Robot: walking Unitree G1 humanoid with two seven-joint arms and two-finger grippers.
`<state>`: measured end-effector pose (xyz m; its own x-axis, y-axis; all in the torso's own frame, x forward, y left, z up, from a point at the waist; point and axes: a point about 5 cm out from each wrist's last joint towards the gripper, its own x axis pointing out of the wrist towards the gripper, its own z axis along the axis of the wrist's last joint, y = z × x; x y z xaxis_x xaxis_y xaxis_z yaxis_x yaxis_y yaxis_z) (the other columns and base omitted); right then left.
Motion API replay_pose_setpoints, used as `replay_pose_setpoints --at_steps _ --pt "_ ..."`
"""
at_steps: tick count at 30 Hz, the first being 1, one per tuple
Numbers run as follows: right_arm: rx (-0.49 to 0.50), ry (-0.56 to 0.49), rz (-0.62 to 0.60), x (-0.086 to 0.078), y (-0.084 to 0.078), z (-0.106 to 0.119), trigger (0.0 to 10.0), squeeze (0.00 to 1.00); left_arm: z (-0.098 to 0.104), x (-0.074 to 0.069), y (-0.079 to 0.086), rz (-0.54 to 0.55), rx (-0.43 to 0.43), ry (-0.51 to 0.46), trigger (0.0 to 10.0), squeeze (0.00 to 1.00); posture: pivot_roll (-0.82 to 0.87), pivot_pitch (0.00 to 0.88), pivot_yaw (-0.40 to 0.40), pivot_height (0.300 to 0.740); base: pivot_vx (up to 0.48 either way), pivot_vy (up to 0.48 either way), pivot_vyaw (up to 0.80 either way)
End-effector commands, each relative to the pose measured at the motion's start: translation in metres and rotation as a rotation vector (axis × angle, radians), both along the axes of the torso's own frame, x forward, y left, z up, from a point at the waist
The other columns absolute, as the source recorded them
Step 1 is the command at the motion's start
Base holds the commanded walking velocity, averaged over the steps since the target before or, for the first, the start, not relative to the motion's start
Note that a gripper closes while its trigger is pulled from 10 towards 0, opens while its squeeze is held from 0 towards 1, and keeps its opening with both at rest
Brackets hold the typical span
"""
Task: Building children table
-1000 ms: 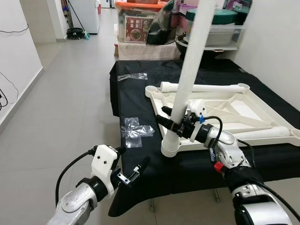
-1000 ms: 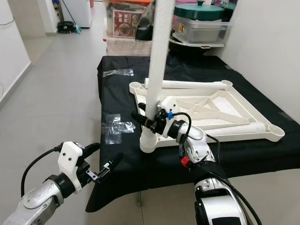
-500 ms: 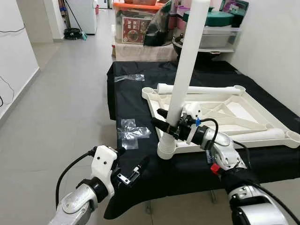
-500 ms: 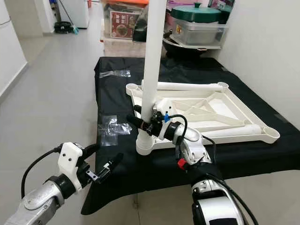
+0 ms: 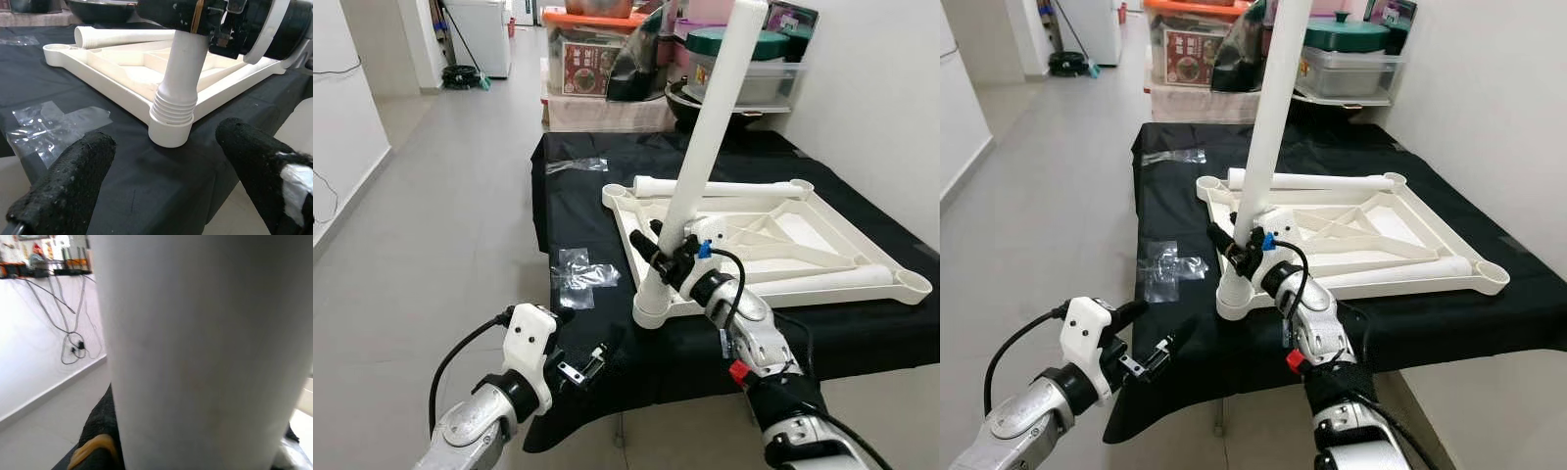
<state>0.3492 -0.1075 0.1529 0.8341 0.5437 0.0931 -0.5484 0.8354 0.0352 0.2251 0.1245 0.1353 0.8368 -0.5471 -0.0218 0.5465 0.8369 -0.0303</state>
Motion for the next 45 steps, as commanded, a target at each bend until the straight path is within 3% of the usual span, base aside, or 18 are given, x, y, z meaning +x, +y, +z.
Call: replay_pose_setpoints --at_steps 1,3,7,15,20,21,22,23,25,28,40,45 --pt "-0.041 0.149 0.001 -0.008 0.003 -0.031 10.0 0.00 -0.004 0.001 -0.001 0.004 0.000 0.020 10.0 0.00 0.05 0.000 -0.102 0.740 0.000 0.000 0.00" --pt "-0.099 0.183 -0.035 -0.012 0.012 -0.038 10.0 0.00 -0.004 0.003 -0.001 0.006 0.002 0.019 10.0 0.00 0.05 0.000 -0.104 0.740 0.000 0.000 0.00" --pt "-0.125 0.211 -0.099 -0.013 0.013 -0.043 10.0 0.00 -0.005 0.004 0.000 0.011 0.007 0.019 10.0 0.00 0.05 0.000 -0.107 0.740 0.000 0.000 0.00" --pt "-0.083 0.212 -0.106 -0.015 0.016 -0.042 10.0 0.00 -0.006 0.006 0.000 0.019 0.013 0.017 10.0 0.00 0.05 0.000 -0.106 0.740 0.000 0.000 0.00" --pt "-0.014 0.151 0.049 -0.022 0.025 -0.033 10.0 0.00 -0.006 0.007 0.001 0.017 0.016 0.016 10.0 0.00 0.05 0.000 -0.104 0.740 0.000 0.000 0.00" --pt "0.016 0.119 0.181 -0.027 0.025 -0.026 10.0 0.00 -0.007 0.008 0.001 0.016 0.019 0.016 10.0 0.00 0.05 0.000 -0.101 0.740 0.000 0.000 0.00" --pt "0.016 0.119 0.181 -0.027 0.025 -0.026 10.0 0.00 -0.007 0.008 0.001 0.016 0.019 0.016 10.0 0.00 0.05 0.000 -0.101 0.740 0.000 0.000 0.00" --pt "0.025 0.096 0.314 -0.032 0.024 -0.020 10.0 0.00 -0.007 0.009 0.001 0.015 0.023 0.015 10.0 0.00 0.06 0.000 -0.105 0.740 0.000 0.000 0.00" --pt "0.025 0.096 0.314 -0.032 0.024 -0.020 10.0 0.00 -0.007 0.009 0.001 0.015 0.023 0.015 10.0 0.00 0.06 0.000 -0.105 0.740 0.000 0.000 0.00" --pt "-0.033 0.087 0.493 -0.039 0.019 -0.014 10.0 0.00 -0.007 0.009 0.001 0.019 0.026 0.014 10.0 0.00 0.07 0.000 -0.111 0.740 0.000 0.000 0.00" --pt "-0.136 0.115 0.608 -0.028 0.014 -0.013 10.0 0.00 -0.008 0.007 0.005 0.034 0.031 0.015 10.0 0.00 0.08 0.000 -0.128 0.740 0.000 0.000 0.00" --pt "-0.091 0.110 0.623 -0.022 0.013 -0.008 10.0 0.00 -0.008 0.005 0.007 0.043 0.025 0.018 10.0 0.00 0.09 0.000 -0.136 0.740 0.000 0.000 0.00"
